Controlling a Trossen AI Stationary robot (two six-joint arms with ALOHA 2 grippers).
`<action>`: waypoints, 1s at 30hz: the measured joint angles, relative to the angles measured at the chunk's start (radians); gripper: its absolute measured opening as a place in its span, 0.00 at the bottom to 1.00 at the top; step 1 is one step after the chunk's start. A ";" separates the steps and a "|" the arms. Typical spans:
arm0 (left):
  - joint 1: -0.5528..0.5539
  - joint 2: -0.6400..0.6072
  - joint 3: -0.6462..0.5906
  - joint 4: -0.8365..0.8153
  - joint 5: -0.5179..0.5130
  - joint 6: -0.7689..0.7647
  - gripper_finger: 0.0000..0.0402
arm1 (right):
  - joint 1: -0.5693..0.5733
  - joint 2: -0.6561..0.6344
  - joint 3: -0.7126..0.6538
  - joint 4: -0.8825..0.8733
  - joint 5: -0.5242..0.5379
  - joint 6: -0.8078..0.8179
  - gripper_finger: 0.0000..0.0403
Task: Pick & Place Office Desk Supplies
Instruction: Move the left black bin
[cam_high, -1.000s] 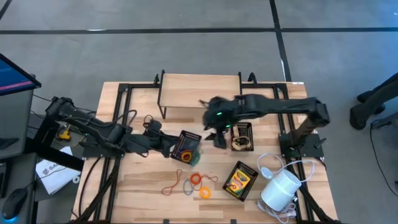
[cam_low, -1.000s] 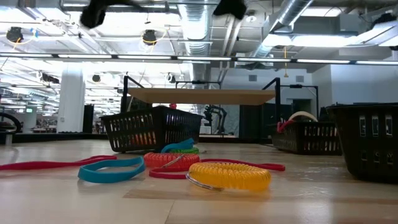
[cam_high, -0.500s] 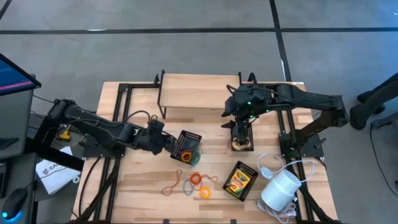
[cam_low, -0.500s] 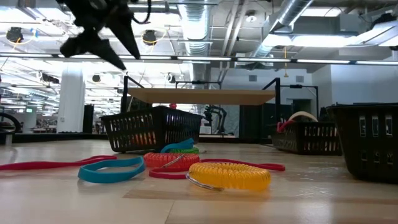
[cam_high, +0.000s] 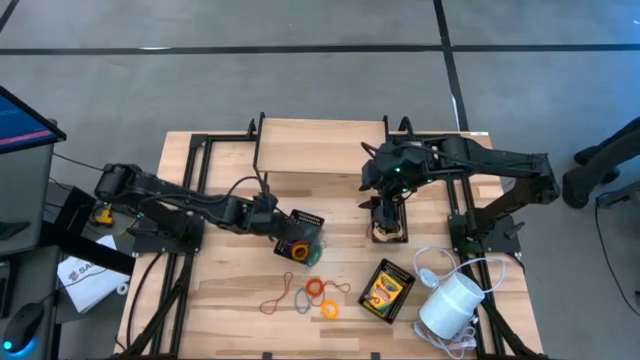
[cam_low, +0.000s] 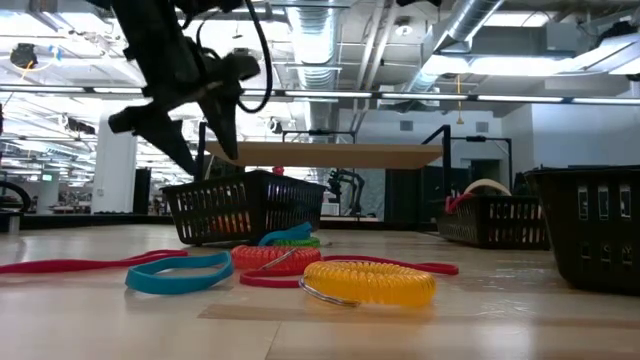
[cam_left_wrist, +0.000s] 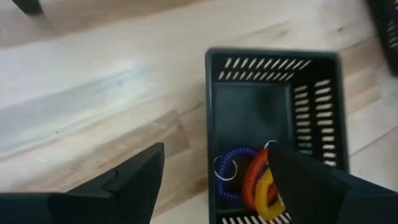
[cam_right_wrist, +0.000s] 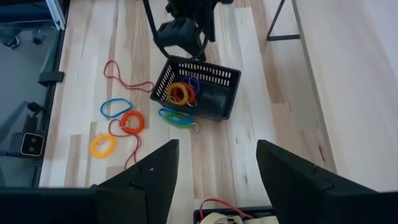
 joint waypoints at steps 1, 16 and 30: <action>0.002 0.013 0.000 0.006 0.013 0.000 0.70 | 0.000 0.000 0.000 0.000 0.000 0.000 0.53; 0.002 0.143 0.000 0.146 0.075 0.000 0.70 | -0.001 0.000 0.000 0.000 0.004 -0.016 0.52; 0.002 0.144 0.000 0.142 0.062 0.000 0.70 | 0.000 0.000 0.000 -0.004 0.004 -0.016 0.52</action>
